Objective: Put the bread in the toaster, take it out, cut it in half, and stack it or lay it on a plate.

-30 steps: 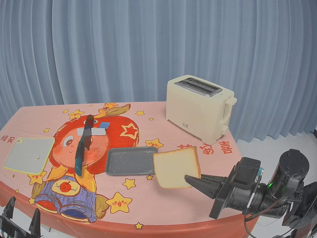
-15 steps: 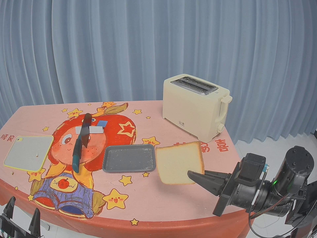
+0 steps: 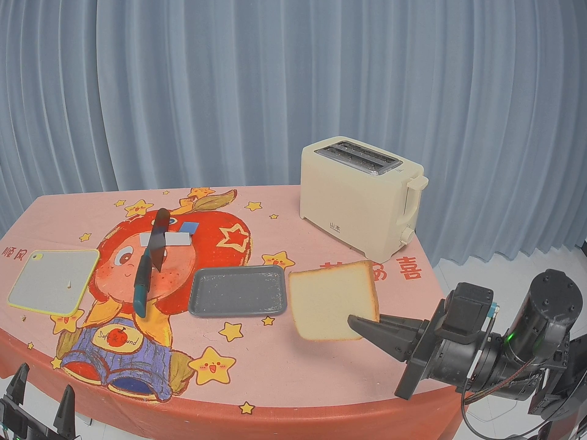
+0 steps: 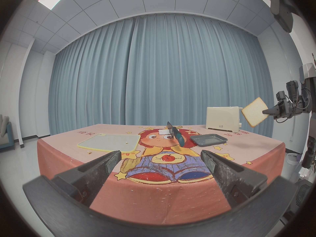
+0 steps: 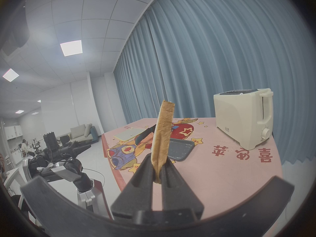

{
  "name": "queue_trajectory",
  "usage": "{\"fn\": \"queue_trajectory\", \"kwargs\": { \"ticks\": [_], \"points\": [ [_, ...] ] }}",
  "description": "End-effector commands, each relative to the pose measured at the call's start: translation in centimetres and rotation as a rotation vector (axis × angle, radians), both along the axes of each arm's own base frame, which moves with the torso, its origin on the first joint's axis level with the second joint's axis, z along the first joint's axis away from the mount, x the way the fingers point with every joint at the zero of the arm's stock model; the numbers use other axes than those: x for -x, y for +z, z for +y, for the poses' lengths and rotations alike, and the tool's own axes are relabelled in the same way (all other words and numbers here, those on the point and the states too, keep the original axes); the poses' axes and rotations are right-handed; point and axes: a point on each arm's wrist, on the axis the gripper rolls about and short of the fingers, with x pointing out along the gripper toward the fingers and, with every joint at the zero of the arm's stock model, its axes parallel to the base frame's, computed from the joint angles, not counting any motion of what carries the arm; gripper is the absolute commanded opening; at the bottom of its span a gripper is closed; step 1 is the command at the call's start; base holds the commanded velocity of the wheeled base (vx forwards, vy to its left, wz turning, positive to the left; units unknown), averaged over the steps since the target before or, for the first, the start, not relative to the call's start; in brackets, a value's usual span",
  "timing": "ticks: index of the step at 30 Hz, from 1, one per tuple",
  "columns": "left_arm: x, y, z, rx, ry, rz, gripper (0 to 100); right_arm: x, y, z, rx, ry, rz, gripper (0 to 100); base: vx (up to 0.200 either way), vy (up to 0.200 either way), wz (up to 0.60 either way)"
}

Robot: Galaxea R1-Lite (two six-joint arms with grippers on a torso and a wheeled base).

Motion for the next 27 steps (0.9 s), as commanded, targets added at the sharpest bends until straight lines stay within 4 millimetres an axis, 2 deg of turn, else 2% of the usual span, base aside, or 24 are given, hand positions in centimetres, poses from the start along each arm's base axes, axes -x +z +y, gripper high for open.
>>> {"fn": "queue_trajectory", "kwargs": {
  "ticks": [1,7,18,27],
  "points": [
    [-0.1,-0.5,0.0,0.000,0.001,0.019,100,-0.1,0.0,0.0,0.001,-0.003,0.000,0,0.000,0.000,0.00],
    [-0.1,-0.5,0.0,0.000,0.001,0.019,100,-0.2,0.0,-0.2,0.000,-0.012,-0.002,0,0.000,0.000,0.00],
    [-0.1,-0.5,0.0,0.001,0.001,0.019,100,-1.7,0.2,-1.6,-0.002,-0.085,-0.010,0,0.000,0.000,0.00],
    [-0.1,-0.5,0.0,0.001,0.001,0.019,100,-4.6,3.1,-2.2,-0.057,-0.111,-0.134,0,0.000,0.000,0.00]
  ]
}}
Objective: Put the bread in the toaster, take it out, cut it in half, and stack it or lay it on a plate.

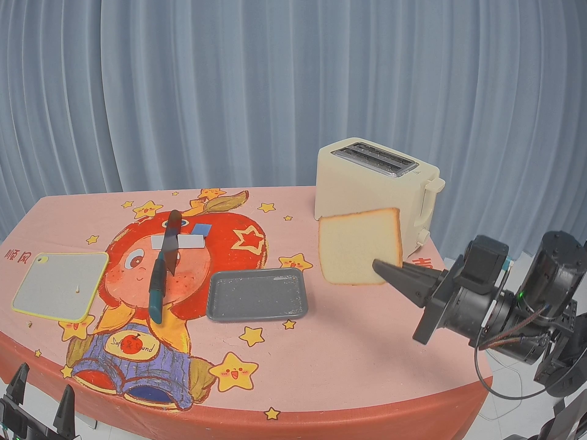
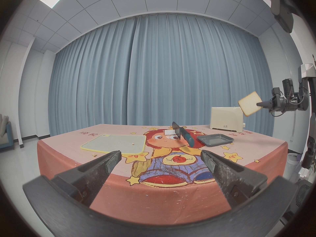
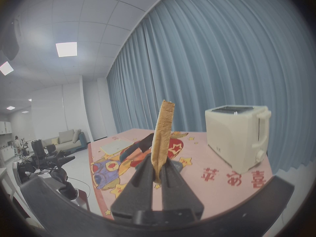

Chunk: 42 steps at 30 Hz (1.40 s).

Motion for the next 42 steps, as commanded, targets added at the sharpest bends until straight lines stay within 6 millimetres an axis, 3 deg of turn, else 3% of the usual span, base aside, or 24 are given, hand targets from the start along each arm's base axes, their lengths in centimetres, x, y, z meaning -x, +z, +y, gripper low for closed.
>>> {"fn": "queue_trajectory", "kwargs": {
  "ticks": [1,17,22,29,35,42],
  "points": [
    [-0.1,-0.5,0.0,0.000,0.001,0.019,100,-1.7,1.5,-0.5,-0.026,-0.007,-0.056,0,0.000,0.000,0.00],
    [-0.1,-0.5,0.0,0.000,-0.001,0.019,100,-7.6,4.4,-6.1,0.030,-0.011,-0.240,0,0.000,0.000,0.00],
    [-0.1,-0.5,0.0,0.000,0.001,0.019,100,-10.2,5.2,-7.7,0.087,-0.011,-0.291,0,0.000,0.000,0.00],
    [-0.1,-0.5,0.0,0.001,0.002,0.019,100,-13.2,5.5,-8.8,0.104,-0.044,-0.317,0,0.000,0.000,0.00],
    [-0.1,-0.5,0.0,-0.002,0.001,0.019,100,-14.6,5.6,-9.2,0.105,-0.067,-0.330,0,0.200,0.000,0.00],
    [-0.1,-0.5,0.0,-0.002,0.002,0.019,100,-15.6,6.1,-9.6,0.143,-0.068,-0.307,0,0.000,0.000,0.00]
  ]
}}
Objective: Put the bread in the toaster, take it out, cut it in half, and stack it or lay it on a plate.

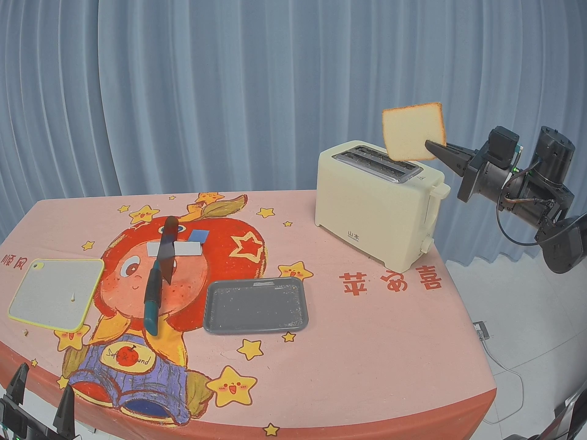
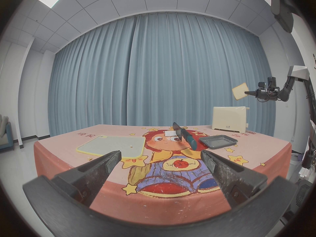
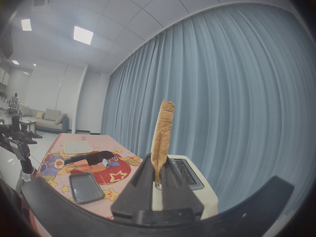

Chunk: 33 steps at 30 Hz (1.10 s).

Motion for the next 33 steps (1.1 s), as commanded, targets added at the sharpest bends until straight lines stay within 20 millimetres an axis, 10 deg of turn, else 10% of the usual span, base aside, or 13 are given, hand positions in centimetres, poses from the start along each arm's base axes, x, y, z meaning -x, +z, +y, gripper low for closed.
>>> {"fn": "queue_trajectory", "kwargs": {
  "ticks": [1,33],
  "points": [
    [-0.1,-0.5,0.0,0.000,0.002,0.019,100,-1.0,0.4,-0.4,0.036,-0.002,0.020,0,0.000,0.000,0.00],
    [-0.1,-0.5,0.0,0.002,0.000,0.019,100,-1.2,0.1,-1.9,0.122,0.041,0.124,0,0.019,0.000,0.00]
  ]
}}
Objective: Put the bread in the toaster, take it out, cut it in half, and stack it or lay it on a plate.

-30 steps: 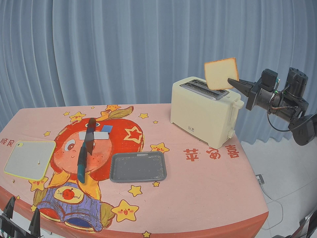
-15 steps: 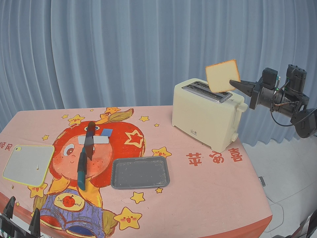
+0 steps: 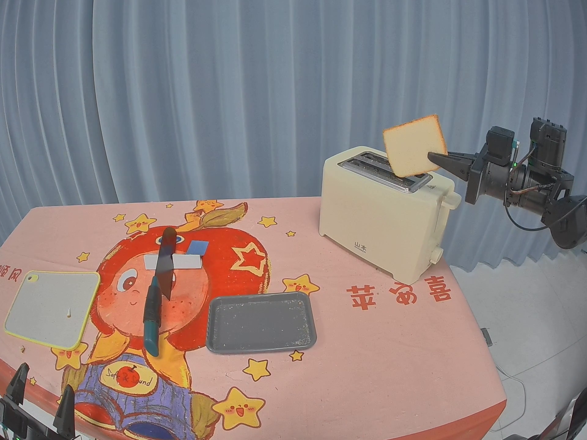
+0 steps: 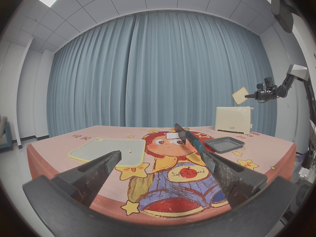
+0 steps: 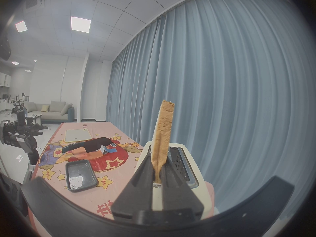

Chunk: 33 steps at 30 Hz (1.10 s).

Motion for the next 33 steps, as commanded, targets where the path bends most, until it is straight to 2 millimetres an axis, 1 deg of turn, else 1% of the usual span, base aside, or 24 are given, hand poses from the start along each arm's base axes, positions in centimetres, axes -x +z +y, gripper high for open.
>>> {"fn": "queue_trajectory", "kwargs": {
  "ticks": [1,5,14,21,26,33],
  "points": [
    [-0.1,-0.5,0.0,0.001,0.000,0.019,100,0.3,-0.7,0.0,0.010,0.001,0.017,0,0.000,0.000,0.00],
    [-0.1,-0.5,0.0,-0.001,0.000,0.019,100,0.4,-1.4,-0.1,0.027,0.002,0.028,0,0.000,0.000,0.00],
    [-0.1,-0.5,0.0,-0.001,0.000,0.019,100,0.1,-1.4,-0.1,0.033,0.001,0.023,0,0.000,0.000,0.00],
    [-0.1,-0.5,0.0,-0.001,0.000,0.019,100,-0.9,-1.4,0.1,0.032,0.002,0.012,0,0.000,0.000,0.00],
    [-0.1,-0.5,0.0,-0.001,0.000,0.019,100,-1.4,-1.8,0.0,0.033,-0.004,0.023,0,0.000,0.000,0.00],
    [-0.1,-0.5,0.0,-0.001,0.000,0.019,100,-2.2,-1.7,-0.2,0.031,-0.013,0.013,0,0.000,0.000,0.00]
  ]
}}
